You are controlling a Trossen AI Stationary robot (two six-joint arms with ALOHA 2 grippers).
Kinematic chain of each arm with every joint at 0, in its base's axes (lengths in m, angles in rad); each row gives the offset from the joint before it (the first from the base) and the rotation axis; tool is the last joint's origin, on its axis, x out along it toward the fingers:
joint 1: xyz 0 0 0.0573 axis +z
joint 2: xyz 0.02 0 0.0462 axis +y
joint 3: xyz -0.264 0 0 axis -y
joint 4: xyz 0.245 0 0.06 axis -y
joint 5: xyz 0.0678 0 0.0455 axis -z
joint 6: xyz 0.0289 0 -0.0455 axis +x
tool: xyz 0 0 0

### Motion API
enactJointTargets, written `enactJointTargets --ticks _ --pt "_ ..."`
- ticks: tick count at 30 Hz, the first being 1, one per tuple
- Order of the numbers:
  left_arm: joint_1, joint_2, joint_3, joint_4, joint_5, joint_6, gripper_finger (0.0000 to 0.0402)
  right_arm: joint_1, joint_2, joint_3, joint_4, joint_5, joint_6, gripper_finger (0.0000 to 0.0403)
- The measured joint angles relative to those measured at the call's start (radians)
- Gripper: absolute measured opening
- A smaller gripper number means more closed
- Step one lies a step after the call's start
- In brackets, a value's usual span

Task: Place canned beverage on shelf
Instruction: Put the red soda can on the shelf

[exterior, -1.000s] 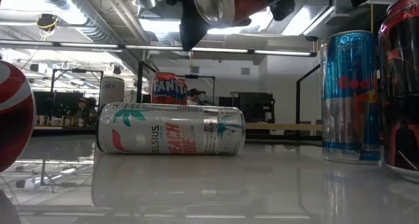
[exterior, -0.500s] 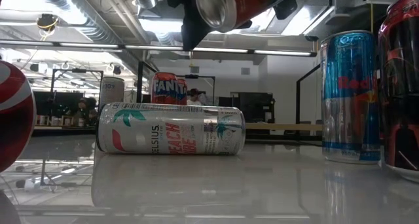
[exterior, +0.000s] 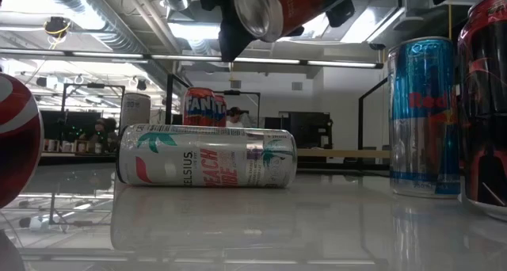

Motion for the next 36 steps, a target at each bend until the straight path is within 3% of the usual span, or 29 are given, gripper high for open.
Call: enactJointTargets --ticks 7,27,36 --pt "-0.002 0.000 0.000 0.004 0.012 0.007 0.0287 0.001 0.041 0.000 0.097 -0.048 0.003 0.0319" --pt "-0.003 0.000 0.000 0.012 0.002 -0.018 0.0286 -0.002 0.042 0.000 0.082 -0.117 0.051 0.0319" --pt "-0.003 0.000 0.000 0.010 -0.004 -0.024 0.0286 0.000 0.042 0.000 0.079 -0.093 0.066 0.0319"
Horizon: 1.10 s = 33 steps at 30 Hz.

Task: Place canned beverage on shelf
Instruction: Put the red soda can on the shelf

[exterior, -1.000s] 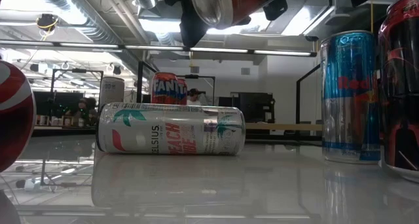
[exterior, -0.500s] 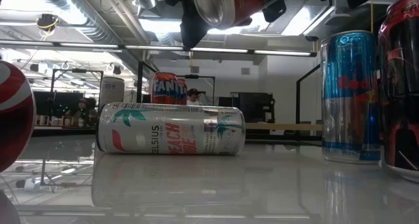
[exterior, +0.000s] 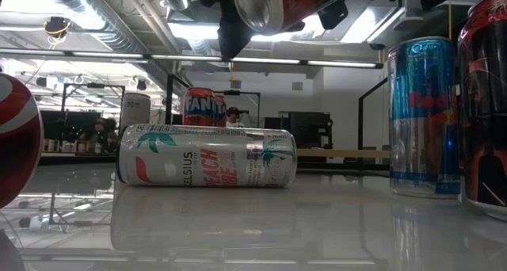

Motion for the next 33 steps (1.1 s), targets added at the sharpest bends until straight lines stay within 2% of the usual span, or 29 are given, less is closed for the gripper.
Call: enactJointTargets --ticks 8,25,33 --pt "0.002 0.000 0.000 -0.005 -0.010 -0.009 0.0286 0.001 0.000 0.000 0.000 0.048 0.001 0.0319" --pt "0.002 0.000 0.000 0.002 -0.007 -0.011 0.0286 -0.001 0.000 0.000 0.006 -0.007 -0.011 0.0321" --pt "0.002 0.000 0.000 0.002 -0.016 -0.011 0.0286 0.001 0.000 -0.001 0.005 0.001 -0.013 0.0393"
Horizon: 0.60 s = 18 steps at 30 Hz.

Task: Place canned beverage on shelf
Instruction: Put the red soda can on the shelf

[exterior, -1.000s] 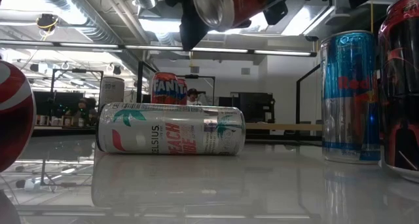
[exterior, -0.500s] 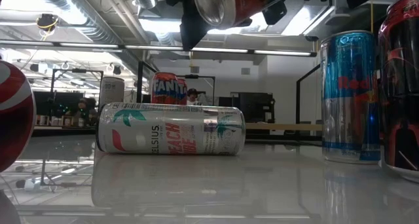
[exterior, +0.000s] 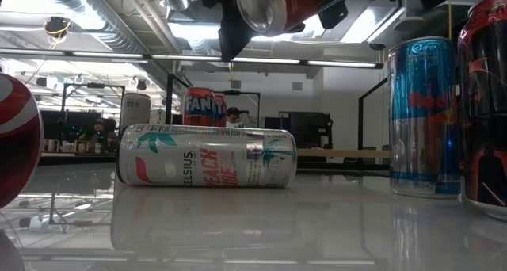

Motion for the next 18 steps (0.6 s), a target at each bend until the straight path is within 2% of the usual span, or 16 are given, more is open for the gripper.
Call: enactJointTargets --ticks 6,18 --pt "0.003 0.000 0.002 0.007 -0.032 0.000 0.0286 0.001 0.001 -0.001 -0.006 0.098 0.003 0.0369" --pt "0.016 0.000 0.002 0.003 -0.018 0.000 0.0286 0.000 0.001 -0.001 -0.005 0.090 0.003 0.0349"
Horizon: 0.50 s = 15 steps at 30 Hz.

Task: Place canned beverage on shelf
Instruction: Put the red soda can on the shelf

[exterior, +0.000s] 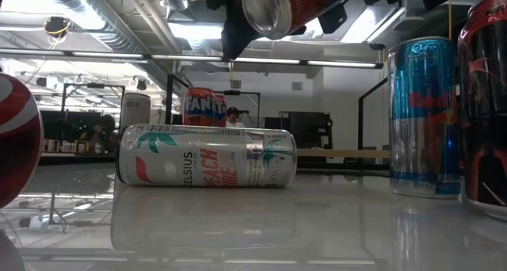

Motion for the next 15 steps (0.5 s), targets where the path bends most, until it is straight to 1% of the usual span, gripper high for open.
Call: enactJointTargets --ticks 6,9,13,15 --pt "0.000 0.000 0.000 0.014 0.004 0.000 0.0287 0.000 0.000 0.000 0.003 0.000 0.000 0.0307" --pt "0.000 0.000 0.000 0.013 0.004 0.000 0.0295 0.000 0.000 0.000 0.002 0.000 0.000 0.0286" --pt "0.000 0.000 0.000 0.011 0.003 0.000 0.0311 0.000 -0.001 0.000 0.002 0.000 0.001 0.0285" --pt "0.000 0.000 0.000 0.012 0.002 -0.003 0.0318 0.000 -0.001 0.000 0.002 0.001 -0.001 0.0291"
